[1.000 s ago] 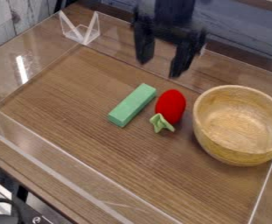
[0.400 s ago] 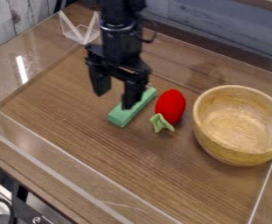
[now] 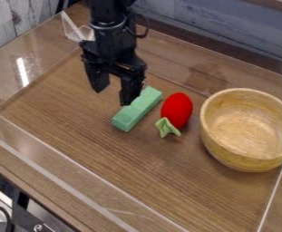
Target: Put the green block in the brown bowl
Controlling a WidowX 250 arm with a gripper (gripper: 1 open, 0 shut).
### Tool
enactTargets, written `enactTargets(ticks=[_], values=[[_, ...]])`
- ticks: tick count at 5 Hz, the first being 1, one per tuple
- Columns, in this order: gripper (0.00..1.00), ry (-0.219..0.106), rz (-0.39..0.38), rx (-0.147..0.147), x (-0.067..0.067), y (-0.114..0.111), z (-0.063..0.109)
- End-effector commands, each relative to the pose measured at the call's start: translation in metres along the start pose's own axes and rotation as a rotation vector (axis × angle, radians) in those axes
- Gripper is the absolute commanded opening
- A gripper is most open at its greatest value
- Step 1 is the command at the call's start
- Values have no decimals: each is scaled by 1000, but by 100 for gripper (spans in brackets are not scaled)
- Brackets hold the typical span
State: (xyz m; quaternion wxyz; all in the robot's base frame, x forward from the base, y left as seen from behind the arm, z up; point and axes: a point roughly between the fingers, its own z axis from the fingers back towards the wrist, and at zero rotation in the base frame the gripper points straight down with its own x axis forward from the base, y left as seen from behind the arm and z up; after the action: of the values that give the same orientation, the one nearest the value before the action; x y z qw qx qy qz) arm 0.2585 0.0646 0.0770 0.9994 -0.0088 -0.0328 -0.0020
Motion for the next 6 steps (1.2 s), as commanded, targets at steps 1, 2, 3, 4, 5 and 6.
enactTargets(ticks=[1, 2, 3, 4, 5, 6], values=[[100, -28, -18, 2, 3, 5, -3], [100, -31, -65, -10, 7, 4, -7], [100, -34, -101, -19, 12, 5, -9], [100, -39, -126, -23, 15, 5, -9], [100, -47, -80, -21, 15, 9, -8], [100, -53, -44, -21, 15, 13, -7]])
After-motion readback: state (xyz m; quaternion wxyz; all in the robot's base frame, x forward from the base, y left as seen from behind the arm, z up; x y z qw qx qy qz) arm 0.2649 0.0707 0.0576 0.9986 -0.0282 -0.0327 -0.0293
